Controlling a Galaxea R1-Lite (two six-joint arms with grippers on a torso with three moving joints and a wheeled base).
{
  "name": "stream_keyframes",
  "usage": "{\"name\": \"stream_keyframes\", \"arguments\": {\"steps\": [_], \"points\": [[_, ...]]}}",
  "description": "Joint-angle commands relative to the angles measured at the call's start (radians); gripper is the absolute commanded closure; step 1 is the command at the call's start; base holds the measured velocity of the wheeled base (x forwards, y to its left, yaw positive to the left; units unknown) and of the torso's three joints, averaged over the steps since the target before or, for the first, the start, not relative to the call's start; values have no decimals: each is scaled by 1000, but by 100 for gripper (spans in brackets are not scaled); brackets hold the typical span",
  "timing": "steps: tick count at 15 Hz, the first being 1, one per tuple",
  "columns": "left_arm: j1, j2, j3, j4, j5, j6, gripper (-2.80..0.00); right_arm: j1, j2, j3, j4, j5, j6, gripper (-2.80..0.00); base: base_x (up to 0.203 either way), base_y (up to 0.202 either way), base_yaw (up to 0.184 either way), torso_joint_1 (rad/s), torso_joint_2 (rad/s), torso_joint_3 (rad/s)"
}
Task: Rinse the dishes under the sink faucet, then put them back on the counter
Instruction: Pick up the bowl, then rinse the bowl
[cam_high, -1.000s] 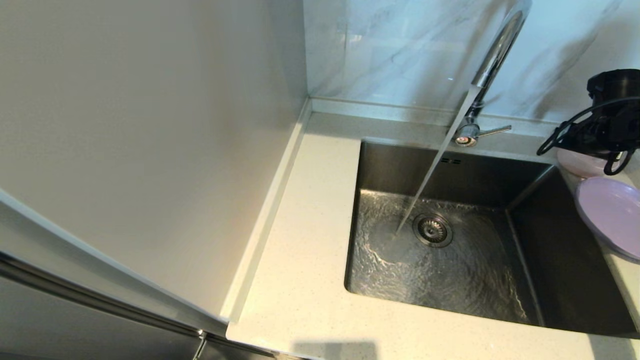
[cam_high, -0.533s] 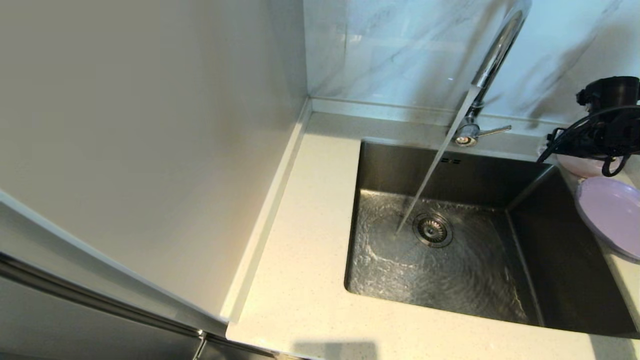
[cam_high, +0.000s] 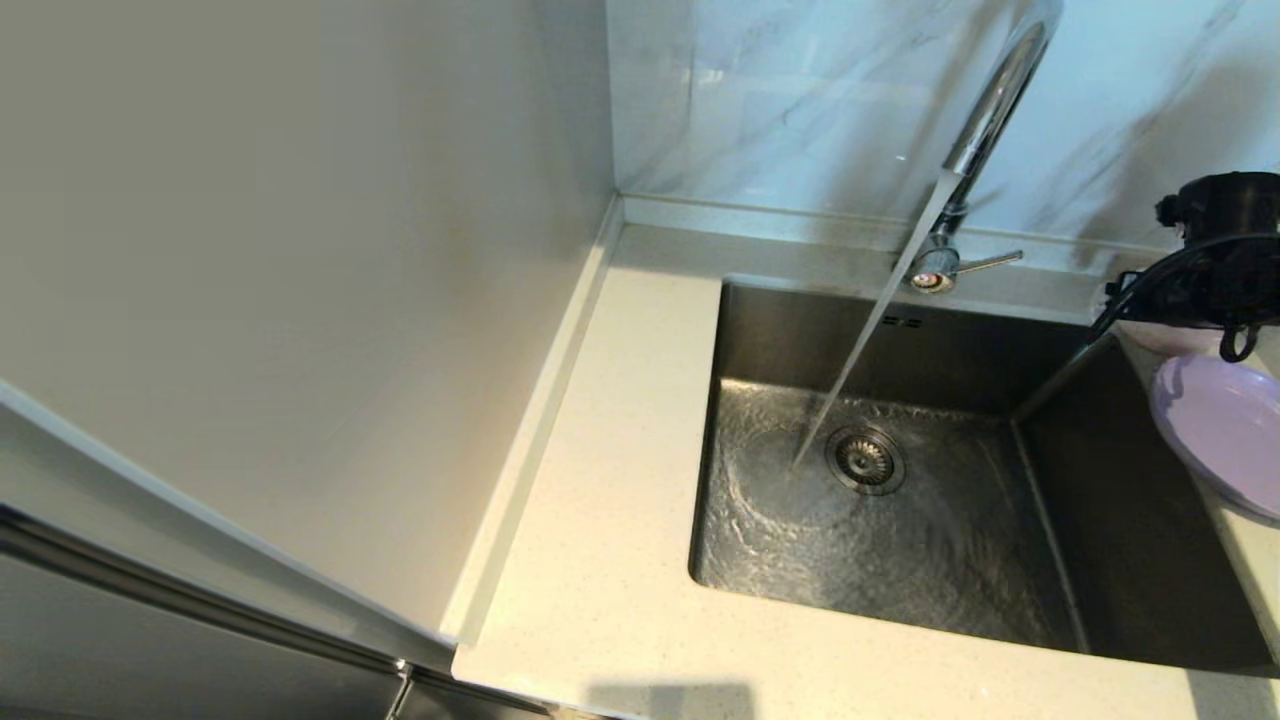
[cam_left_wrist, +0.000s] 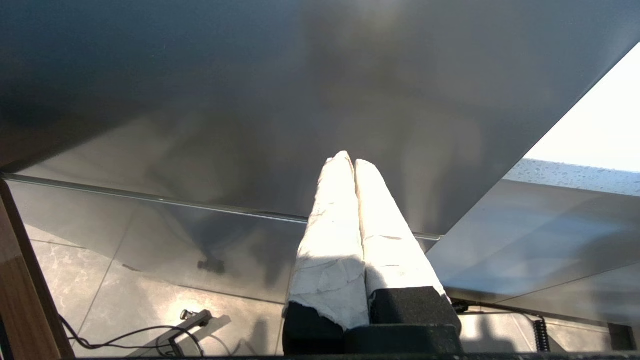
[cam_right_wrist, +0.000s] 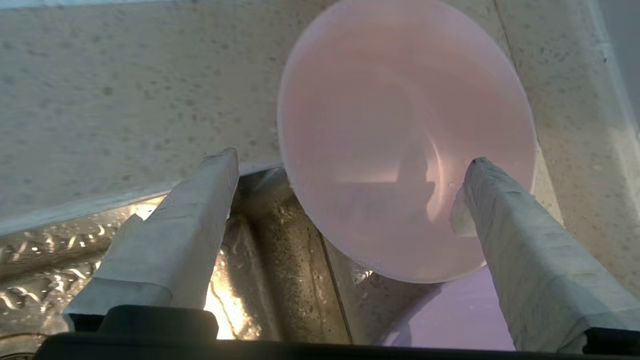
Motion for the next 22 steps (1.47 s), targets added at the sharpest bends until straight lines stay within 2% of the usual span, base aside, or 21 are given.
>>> {"name": "stream_keyframes", "arguments": {"steps": [1, 3, 4, 8, 10, 13, 16, 19, 20, 22], "points": [[0, 0, 0, 0, 1, 0, 0, -2, 17, 1, 2, -6, -3, -280, 0, 0, 0, 0, 0, 0], [0, 0, 0, 0, 1, 0, 0, -2, 20, 1, 4, -7, -3, -280, 0, 0, 0, 0, 0, 0], [0, 0, 0, 0, 0, 0, 0, -1, 18, 1, 7, -9, -4, 0, 0, 0, 0, 0, 0, 0], [0, 0, 0, 0, 0, 0, 0, 0, 0, 29, 8, -6, 3, 0, 0, 0, 0, 0, 0, 0], [0, 0, 0, 0, 1, 0, 0, 8, -22, 29, -2, -40, 5, 0, 0, 0, 0, 0, 0, 0], [0, 0, 0, 0, 1, 0, 0, 21, -31, 29, -38, -49, 2, 0, 0, 0, 0, 0, 0, 0], [0, 0, 0, 0, 1, 0, 0, 31, -37, 27, -88, -49, -43, 0, 0, 0, 0, 0, 0, 0], [0, 0, 0, 0, 1, 0, 0, 49, -72, 31, -166, -105, -45, 0, 0, 0, 0, 0, 0, 0], [0, 0, 0, 0, -1, 0, 0, 53, -106, 43, -158, -114, -45, 0, 0, 0, 0, 0, 0, 0], [0, 0, 0, 0, 1, 0, 0, 55, -239, 154, -100, -118, -48, 0, 0, 0, 0, 0, 0, 0]]}}
